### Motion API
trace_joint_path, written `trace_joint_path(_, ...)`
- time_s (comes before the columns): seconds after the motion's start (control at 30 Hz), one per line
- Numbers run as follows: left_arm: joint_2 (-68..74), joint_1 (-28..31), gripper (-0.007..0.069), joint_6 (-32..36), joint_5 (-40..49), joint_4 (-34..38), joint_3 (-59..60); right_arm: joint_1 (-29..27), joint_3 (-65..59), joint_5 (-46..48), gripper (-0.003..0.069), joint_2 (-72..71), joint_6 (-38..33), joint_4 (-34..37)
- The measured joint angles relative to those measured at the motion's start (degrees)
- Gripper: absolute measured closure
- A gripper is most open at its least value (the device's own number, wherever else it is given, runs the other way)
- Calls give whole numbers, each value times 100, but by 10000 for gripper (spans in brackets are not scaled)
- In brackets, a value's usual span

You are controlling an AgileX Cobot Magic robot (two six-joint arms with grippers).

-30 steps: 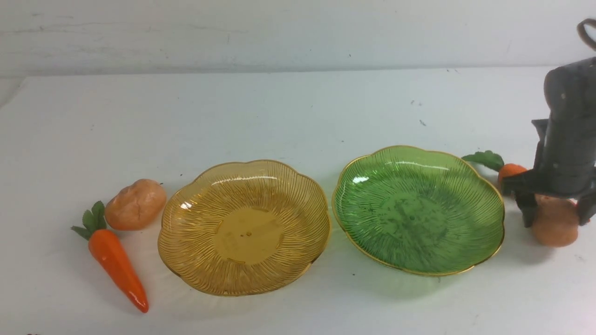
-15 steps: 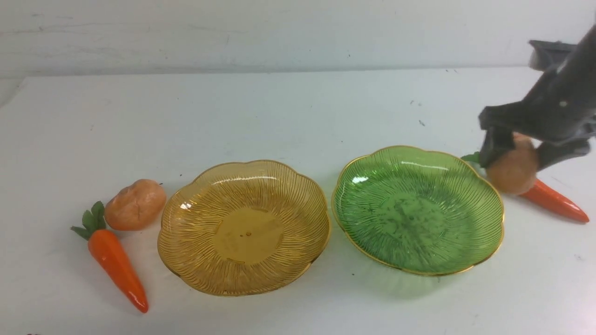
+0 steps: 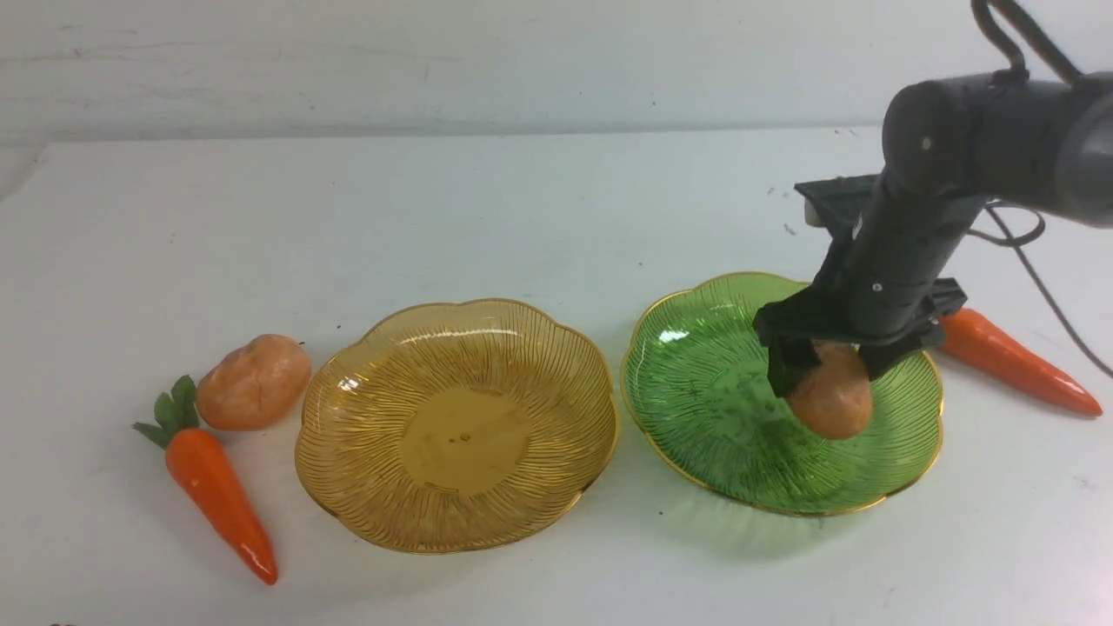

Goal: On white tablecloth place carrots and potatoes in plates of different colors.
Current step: 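Put the potato onto the plate, then place the carrot on the yellow plate with the right gripper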

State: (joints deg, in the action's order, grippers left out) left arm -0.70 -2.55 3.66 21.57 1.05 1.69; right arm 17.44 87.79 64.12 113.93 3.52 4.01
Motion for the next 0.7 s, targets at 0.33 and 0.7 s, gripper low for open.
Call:
trace_joint_path(0.33, 0, 0, 628, 0, 0, 0, 0, 0, 939, 611, 27, 0, -197, -481)
trace_joint_path(0.7, 0, 0, 628, 0, 0, 0, 0, -1390, 1224, 637, 652, 0, -789, -1056)
